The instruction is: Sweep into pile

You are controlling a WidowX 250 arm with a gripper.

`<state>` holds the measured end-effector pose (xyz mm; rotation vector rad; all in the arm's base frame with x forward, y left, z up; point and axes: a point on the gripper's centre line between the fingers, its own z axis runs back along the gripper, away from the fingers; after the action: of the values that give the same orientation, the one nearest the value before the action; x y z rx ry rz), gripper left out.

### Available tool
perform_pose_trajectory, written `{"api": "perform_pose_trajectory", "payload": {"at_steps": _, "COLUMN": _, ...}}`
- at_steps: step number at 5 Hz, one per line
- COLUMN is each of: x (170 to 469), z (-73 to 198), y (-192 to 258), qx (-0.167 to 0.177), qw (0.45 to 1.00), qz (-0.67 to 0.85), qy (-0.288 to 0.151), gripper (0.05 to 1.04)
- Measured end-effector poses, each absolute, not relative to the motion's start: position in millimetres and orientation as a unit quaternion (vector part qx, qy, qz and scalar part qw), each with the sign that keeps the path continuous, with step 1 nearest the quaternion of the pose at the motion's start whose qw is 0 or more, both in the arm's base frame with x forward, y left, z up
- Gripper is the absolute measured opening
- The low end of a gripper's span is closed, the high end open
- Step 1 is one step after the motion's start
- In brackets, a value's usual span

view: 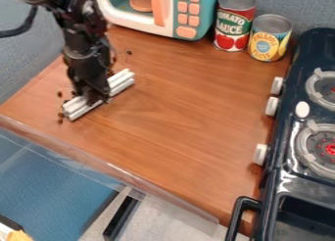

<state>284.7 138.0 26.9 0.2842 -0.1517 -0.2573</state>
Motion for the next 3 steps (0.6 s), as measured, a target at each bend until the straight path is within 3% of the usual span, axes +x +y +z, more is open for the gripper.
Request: {"api": "perform_pose_trajectory", "payload": {"at_steps": 3, "x": 280.0, "z": 31.4, "y": 160.9, "qx": 0.151, "qw": 0.984, "qz": -0.047, "qy": -0.085, "gripper": 0.324}}
